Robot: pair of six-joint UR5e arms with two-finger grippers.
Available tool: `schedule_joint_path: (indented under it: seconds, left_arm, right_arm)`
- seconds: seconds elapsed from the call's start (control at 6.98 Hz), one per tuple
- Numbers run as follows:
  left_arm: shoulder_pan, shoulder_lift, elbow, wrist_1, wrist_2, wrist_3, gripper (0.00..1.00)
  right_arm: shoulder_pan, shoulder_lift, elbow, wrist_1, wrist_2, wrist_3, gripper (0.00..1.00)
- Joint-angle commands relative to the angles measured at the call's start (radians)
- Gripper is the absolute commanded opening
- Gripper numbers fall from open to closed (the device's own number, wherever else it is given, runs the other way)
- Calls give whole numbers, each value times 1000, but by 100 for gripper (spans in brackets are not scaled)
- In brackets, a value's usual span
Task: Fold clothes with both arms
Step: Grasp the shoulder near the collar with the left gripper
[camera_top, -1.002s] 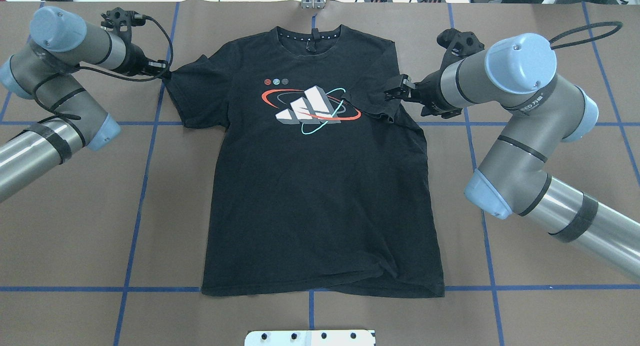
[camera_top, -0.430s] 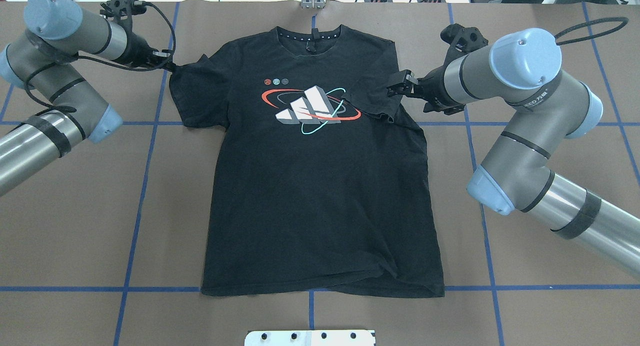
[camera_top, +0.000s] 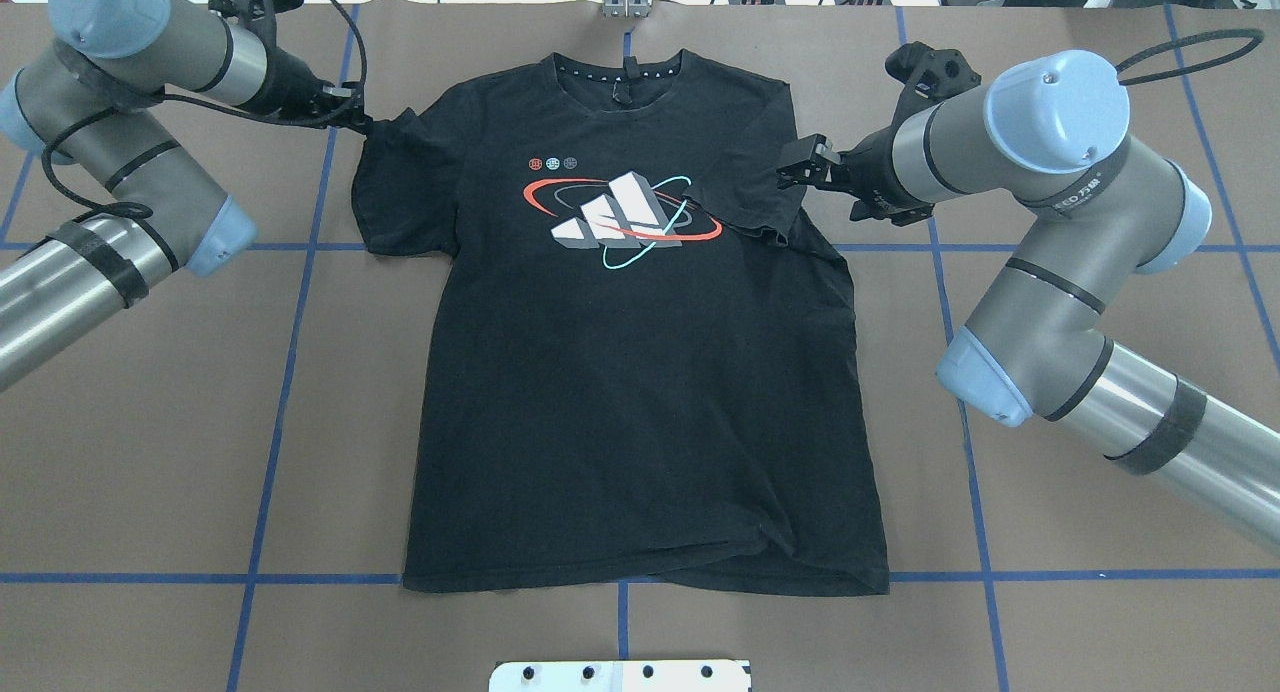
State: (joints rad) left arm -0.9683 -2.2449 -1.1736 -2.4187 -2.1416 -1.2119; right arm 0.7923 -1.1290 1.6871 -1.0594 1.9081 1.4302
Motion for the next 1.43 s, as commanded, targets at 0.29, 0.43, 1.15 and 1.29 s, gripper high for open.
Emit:
schedule_joint_path:
  seconds: [0.29, 0.43, 1.15, 1.29]
  left_arm:
    - [86, -137, 77, 58, 118, -110, 0]
    - [94, -151, 94, 58, 120, -112, 0]
    - [163, -153, 63, 55, 135, -186, 0]
    - [166, -153, 63, 52, 155, -186, 41]
  right_arm:
    - [1, -2, -4, -1, -1, -1, 98]
    - [1, -2, -4, -1, -1, -1, 98]
    - [1, 0, -4, -2, -1, 3, 98]
    - [1, 2, -6, -2, -1, 6, 98]
